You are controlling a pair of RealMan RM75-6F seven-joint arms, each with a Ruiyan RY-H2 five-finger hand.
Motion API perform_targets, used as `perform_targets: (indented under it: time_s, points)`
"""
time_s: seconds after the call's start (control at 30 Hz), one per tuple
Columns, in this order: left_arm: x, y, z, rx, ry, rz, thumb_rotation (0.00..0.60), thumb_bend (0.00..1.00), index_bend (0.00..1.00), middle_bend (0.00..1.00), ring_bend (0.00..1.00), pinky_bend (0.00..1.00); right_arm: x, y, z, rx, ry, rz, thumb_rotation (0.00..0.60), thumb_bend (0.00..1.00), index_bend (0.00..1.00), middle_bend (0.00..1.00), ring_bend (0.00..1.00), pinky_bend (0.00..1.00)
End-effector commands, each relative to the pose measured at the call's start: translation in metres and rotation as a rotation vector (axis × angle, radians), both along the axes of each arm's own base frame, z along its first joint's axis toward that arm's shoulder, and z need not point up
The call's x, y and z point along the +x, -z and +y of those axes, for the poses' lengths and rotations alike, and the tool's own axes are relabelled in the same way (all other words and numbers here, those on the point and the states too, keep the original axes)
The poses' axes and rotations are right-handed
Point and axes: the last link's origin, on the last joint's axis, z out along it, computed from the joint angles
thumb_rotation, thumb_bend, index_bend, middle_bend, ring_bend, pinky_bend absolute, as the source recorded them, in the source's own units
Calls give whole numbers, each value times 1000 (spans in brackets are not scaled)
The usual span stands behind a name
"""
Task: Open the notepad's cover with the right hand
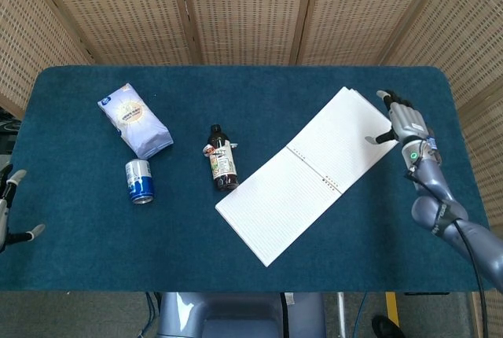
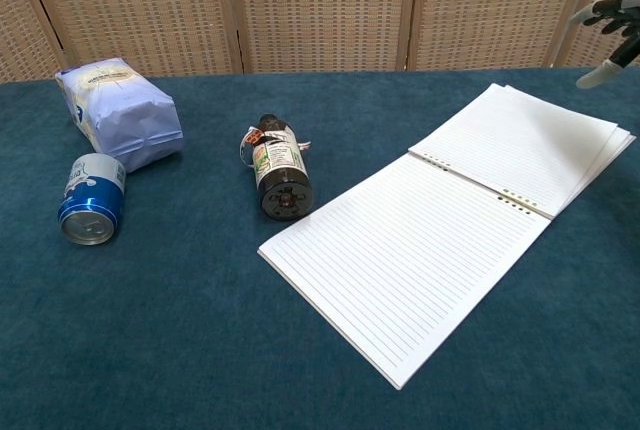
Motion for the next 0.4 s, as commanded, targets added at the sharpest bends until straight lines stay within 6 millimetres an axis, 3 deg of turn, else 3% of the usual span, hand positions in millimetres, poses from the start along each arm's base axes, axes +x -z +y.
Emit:
perform_targets:
  time_s: [0.03, 0.4]
  points:
    - [2, -1, -4, -1, 19, -3, 600, 0, 0, 0, 0, 0, -2, -30, 60, -54, -179, 18, 600, 0, 0, 0, 0, 0]
    - [9, -1, -18, 2, 97, -7, 600, 0, 0, 0, 0, 0, -33, -29, 178, -25, -459, 72, 600, 0, 0, 0, 0, 0]
